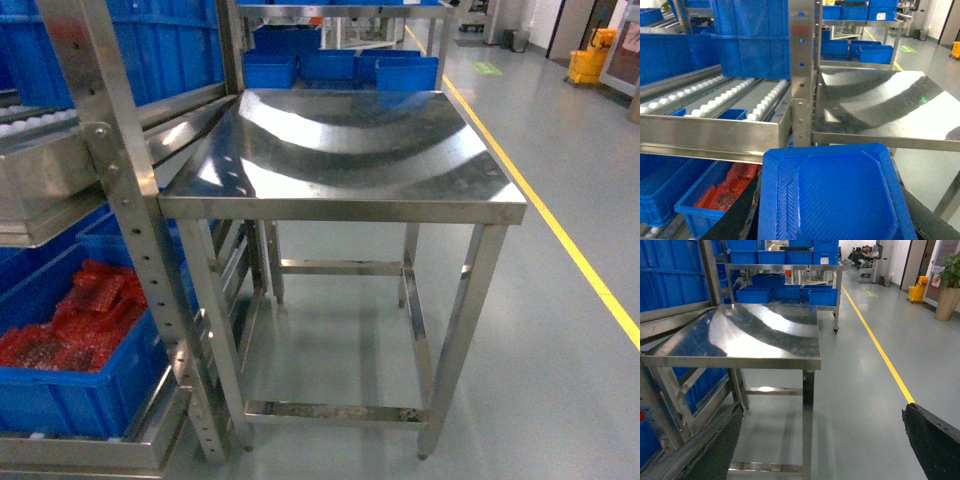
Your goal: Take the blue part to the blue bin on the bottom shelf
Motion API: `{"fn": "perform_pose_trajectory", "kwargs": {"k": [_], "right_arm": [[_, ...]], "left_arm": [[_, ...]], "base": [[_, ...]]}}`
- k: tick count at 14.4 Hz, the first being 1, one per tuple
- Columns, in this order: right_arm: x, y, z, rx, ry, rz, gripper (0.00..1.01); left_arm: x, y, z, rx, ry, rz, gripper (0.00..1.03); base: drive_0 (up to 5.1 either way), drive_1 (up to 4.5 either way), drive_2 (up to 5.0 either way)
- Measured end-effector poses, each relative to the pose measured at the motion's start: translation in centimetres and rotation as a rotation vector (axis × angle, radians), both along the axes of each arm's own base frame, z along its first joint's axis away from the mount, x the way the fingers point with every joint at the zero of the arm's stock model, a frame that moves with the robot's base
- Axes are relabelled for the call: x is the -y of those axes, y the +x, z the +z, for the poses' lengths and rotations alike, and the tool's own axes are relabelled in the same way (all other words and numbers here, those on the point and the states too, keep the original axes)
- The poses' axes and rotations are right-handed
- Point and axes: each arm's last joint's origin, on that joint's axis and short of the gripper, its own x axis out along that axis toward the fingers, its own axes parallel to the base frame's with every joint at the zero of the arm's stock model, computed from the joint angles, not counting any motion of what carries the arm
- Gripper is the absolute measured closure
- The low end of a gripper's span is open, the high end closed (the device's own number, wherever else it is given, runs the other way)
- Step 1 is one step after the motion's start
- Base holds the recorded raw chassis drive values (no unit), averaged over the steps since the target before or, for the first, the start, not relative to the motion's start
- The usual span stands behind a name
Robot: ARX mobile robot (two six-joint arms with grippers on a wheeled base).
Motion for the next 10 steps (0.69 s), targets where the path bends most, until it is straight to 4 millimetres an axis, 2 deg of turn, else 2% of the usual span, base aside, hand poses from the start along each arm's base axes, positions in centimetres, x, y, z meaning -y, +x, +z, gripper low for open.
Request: {"fn": "perform_pose_trajectory", "kwargs": {"k": [4, 10], "right_arm": [[0.00, 0.00, 0.00, 0.000, 0.000, 0.000, 0.03], [0.00, 0.00, 0.00, 0.000, 0.000, 0.000, 0.03]], "left_arm": [[0.00, 0.00, 0.03, 0.003, 0.000, 0.000, 0.59], [-0.01, 0.01, 0.02, 0.002, 0.000, 0.001, 0.59]], "base": [[-4.8, 3.53, 1.4], [-4.8, 2.53, 2.5]]}}
